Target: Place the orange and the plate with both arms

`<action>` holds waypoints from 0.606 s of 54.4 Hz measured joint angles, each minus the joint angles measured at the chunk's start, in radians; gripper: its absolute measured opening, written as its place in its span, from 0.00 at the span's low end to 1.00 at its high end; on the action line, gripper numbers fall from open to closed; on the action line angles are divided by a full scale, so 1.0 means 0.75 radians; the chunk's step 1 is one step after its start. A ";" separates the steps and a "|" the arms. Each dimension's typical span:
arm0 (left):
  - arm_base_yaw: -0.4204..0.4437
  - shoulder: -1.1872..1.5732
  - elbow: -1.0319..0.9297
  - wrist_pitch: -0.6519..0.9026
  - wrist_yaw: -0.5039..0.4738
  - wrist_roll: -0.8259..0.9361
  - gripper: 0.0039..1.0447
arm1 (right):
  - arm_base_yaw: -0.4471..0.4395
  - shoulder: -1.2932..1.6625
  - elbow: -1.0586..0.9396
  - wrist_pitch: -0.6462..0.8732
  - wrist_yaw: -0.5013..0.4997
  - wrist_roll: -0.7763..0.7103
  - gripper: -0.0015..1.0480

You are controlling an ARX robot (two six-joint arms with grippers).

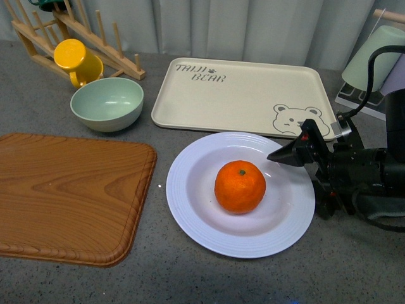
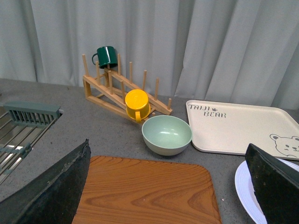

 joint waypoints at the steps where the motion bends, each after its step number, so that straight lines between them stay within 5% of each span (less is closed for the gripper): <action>1: 0.000 0.000 0.000 0.000 0.000 0.000 0.94 | 0.001 0.001 0.000 -0.002 0.003 -0.001 0.61; 22: -0.001 0.000 0.000 0.000 0.000 0.000 0.94 | 0.004 0.003 -0.012 0.028 -0.036 0.010 0.05; 33: 0.000 0.000 0.000 0.000 0.000 0.000 0.94 | 0.004 -0.003 -0.052 0.129 -0.028 0.017 0.03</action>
